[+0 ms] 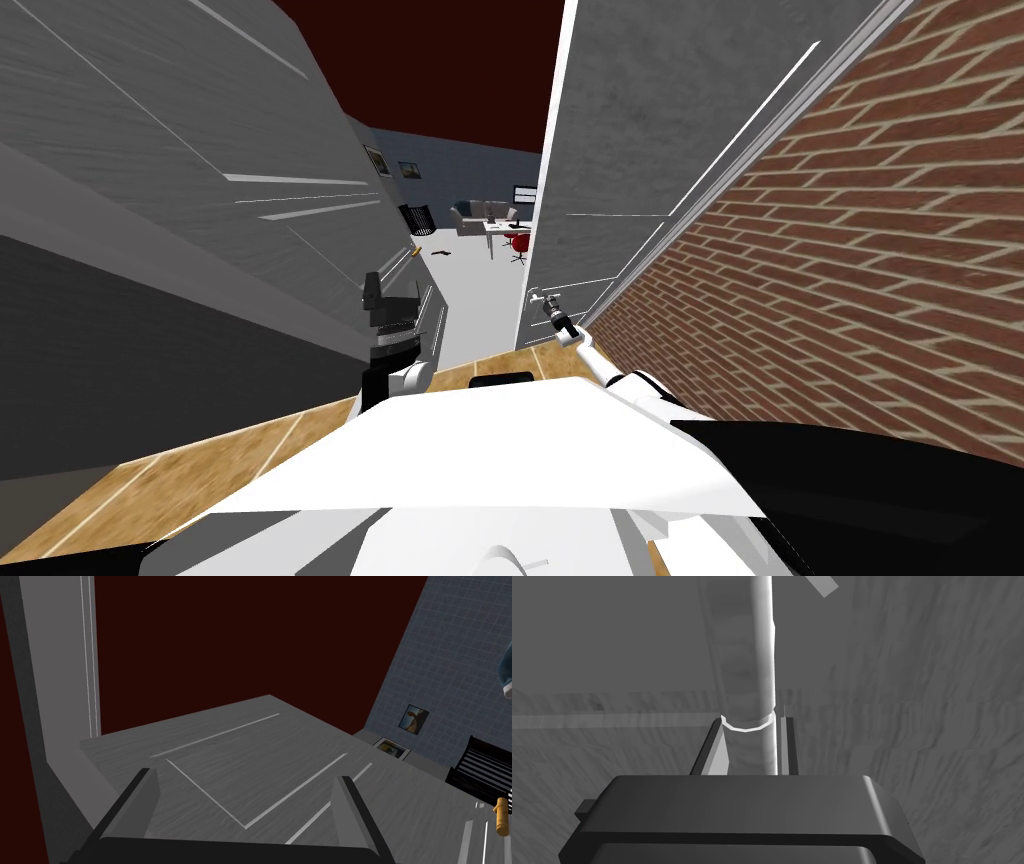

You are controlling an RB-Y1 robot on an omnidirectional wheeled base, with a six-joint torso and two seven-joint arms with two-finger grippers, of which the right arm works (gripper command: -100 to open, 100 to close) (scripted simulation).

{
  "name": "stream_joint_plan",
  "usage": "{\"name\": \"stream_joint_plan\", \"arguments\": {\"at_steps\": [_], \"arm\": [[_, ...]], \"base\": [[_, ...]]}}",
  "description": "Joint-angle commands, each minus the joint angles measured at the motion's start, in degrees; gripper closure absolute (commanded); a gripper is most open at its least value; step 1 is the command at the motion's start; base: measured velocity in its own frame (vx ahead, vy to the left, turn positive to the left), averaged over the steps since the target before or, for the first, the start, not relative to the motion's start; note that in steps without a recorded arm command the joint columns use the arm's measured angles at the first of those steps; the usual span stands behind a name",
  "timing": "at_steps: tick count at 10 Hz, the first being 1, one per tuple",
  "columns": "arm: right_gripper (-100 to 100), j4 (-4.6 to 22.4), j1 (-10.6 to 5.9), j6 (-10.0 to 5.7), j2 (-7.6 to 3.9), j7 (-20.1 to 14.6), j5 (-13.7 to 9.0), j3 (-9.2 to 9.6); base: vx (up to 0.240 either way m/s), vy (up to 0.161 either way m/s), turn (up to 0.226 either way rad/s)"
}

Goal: Push the door open

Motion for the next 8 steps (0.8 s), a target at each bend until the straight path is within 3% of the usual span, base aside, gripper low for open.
{"name": "stream_joint_plan", "arguments": {"at_steps": [1, 2, 3, 8], "arm": [[100, 0.07, 0.35, -0.04, 0.09, -0.05, 0.01, 0.17], [100, 0.07, 0.35, -0.04, 0.09, -0.05, 0.01, 0.17], [100, 1.57, -0.8, -0.31, 0.16, 0.97, -1.04, -0.57], [100, 5.85, -2.98, -1.15, 0.56, 3.63, -3.87, -2.16]], "base": [[0.0, 0.0, 0.0], [0.0, 0.0, 0.0], [0.113, 0.065, -0.014], [0.169, 0.073, -0.019]]}}
